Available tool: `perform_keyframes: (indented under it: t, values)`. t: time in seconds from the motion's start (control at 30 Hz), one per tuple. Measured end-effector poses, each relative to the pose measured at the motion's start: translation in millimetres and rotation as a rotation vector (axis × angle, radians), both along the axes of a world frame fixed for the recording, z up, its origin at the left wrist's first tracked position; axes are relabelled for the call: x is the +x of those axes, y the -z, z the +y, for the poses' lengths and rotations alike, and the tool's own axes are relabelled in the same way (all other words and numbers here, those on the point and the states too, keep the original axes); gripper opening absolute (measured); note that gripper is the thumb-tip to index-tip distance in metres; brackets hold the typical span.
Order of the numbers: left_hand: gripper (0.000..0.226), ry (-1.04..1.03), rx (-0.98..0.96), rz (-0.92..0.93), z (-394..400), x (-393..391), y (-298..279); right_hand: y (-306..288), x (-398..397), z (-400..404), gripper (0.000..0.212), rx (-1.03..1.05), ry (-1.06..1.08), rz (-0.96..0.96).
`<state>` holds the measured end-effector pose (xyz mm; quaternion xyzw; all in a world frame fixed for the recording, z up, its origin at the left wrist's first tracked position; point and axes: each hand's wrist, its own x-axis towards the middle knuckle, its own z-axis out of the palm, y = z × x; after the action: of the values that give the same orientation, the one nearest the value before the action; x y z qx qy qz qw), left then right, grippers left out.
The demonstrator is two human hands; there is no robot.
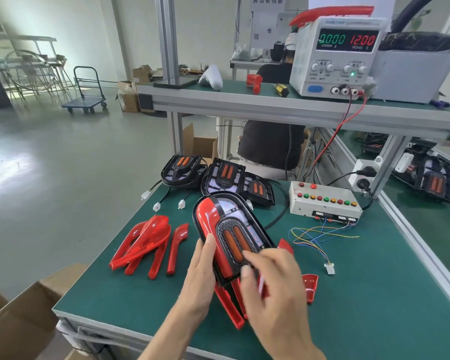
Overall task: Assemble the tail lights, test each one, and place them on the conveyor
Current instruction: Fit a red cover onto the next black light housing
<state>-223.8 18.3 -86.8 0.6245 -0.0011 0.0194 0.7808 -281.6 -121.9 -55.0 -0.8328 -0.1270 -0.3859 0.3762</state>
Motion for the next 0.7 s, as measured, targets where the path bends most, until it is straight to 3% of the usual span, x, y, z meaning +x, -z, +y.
perform_keyframes:
  t: [0.07, 0.13, 0.23, 0.4, 0.53, 0.7]
  values:
    - [0.093, 0.009, -0.086, 0.022, 0, 0, -6, -1, -11, -6, 0.021, 0.418, 0.086, 0.204]
    - [0.101, -0.002, -0.108, -0.006, -3, 0, -9, -1, -15, -6, 0.05, 0.591, 0.044, 0.556]
    - [0.079, -0.002, -0.142, 0.0, -7, -3, -15, -6, -11, 4, 0.068, 0.746, -0.201, 0.872]
    - [0.066, 0.067, -0.102, -0.02, -8, -5, -14, -16, -1, 21, 0.062, 1.004, -0.304, 0.888]
    - [0.053, 0.093, -0.076, -0.037, -12, -10, -16, -13, 1, 26, 0.026, 1.063, -0.32, 0.82]
    - [0.054, 0.159, -0.112, -0.057, -9, -11, -19, -9, 2, 23, 0.019, 1.09, -0.325, 0.762]
